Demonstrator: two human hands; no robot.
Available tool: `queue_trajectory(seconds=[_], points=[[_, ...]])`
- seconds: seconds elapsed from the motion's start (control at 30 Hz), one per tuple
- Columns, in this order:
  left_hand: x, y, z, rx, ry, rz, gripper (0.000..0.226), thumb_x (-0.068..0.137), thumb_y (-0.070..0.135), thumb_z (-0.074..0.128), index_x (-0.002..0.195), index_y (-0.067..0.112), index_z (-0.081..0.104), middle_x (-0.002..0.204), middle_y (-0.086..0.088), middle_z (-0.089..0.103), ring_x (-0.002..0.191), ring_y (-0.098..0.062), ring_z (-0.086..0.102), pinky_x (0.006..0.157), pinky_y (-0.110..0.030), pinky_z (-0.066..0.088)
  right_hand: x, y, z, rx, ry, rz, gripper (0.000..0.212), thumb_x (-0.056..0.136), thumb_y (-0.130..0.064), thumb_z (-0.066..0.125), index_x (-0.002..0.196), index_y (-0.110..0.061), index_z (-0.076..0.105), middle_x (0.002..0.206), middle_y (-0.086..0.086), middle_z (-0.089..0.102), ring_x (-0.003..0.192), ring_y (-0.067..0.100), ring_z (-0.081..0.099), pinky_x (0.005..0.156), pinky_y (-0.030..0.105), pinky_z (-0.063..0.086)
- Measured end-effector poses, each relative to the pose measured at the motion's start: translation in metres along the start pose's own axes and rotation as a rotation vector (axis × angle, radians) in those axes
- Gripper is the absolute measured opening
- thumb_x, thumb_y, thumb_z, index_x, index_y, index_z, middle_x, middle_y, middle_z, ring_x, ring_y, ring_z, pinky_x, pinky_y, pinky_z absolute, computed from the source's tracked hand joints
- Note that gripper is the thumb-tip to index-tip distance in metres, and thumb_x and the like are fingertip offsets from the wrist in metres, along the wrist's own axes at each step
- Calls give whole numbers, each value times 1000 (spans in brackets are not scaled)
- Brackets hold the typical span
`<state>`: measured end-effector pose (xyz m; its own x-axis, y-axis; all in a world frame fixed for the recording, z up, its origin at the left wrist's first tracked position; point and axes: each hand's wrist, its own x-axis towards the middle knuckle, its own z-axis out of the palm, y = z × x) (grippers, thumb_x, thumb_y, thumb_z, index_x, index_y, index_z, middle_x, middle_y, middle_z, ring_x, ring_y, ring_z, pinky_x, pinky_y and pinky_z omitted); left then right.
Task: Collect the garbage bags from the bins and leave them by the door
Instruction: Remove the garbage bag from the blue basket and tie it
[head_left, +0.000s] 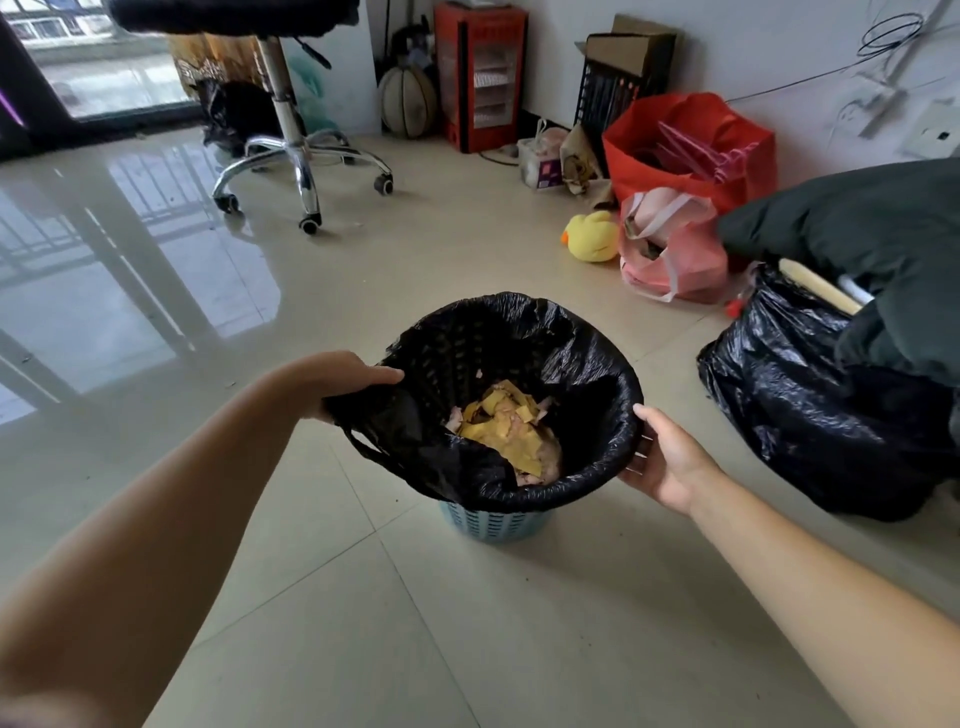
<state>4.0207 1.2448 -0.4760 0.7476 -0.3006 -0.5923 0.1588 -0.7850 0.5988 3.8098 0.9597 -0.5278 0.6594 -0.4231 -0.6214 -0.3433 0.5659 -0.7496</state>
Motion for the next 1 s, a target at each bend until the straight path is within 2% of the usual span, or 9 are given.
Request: queue_trajectory(seconds=[0.13,0.3,0.4,0.5,0.6,0.7,0.8,0.9,1.0], points=[[-18,-15,-3,-237,-417,-4,57,75,44,71,113,2,64,99,-13,73,81,-24,72,79,-38,60,-2,3,-3,103,-44,-39,18,96,-22,52,82,-15,62,68,1,67,56,12,66,50,22,55],[-31,-25,13,-408,-636,35,82,38,41,95,105,4,65,101,-17,72,81,-26,73,62,-35,60,-2,10,-3,38,-100,-32,26,96,-38,49,88,-17,63,70,-1,67,64,11,63,59,26,53],[-36,-11,32,-700,-636,85,62,37,25,96,90,3,71,90,-14,73,75,-23,73,57,-33,60,-2,14,-4,-27,-151,17,41,94,-52,42,94,-17,64,79,3,67,74,17,62,64,32,55],[-36,12,50,-903,-580,167,19,72,23,74,86,9,72,83,-7,72,73,-16,70,66,-31,57,-6,14,-6,-77,-212,62,54,94,-58,33,101,-14,63,90,10,66,83,25,65,78,45,55],[-42,27,62,-811,-564,188,29,90,32,50,105,12,65,93,-4,73,85,-17,69,91,-38,48,-10,14,-7,-97,-266,113,60,93,-62,29,103,-14,63,86,10,70,74,24,70,72,39,59],[-53,37,67,-695,-677,147,36,87,36,49,111,13,63,105,-8,71,98,-23,67,91,-42,50,-12,15,-5,-65,-245,118,47,95,-56,36,92,-16,62,70,3,70,58,15,67,60,27,59],[-64,51,75,-701,-604,78,30,93,18,51,121,5,55,122,-15,60,109,-29,60,85,-42,55,-9,14,-6,-3,-227,55,33,97,-42,45,96,-15,63,73,1,72,62,13,68,64,27,60],[-70,64,82,-945,-434,12,21,96,1,37,106,-3,55,105,-21,62,94,-30,62,78,-40,51,-10,9,-4,-23,-234,-20,24,99,-28,45,108,-12,61,79,2,73,66,14,71,61,29,61],[-67,75,75,-1188,-267,52,28,96,0,27,81,-3,50,69,-19,63,68,-26,61,75,-36,52,-21,6,4,-143,-323,31,26,98,-25,46,107,-7,62,86,7,75,71,17,74,62,28,61]])
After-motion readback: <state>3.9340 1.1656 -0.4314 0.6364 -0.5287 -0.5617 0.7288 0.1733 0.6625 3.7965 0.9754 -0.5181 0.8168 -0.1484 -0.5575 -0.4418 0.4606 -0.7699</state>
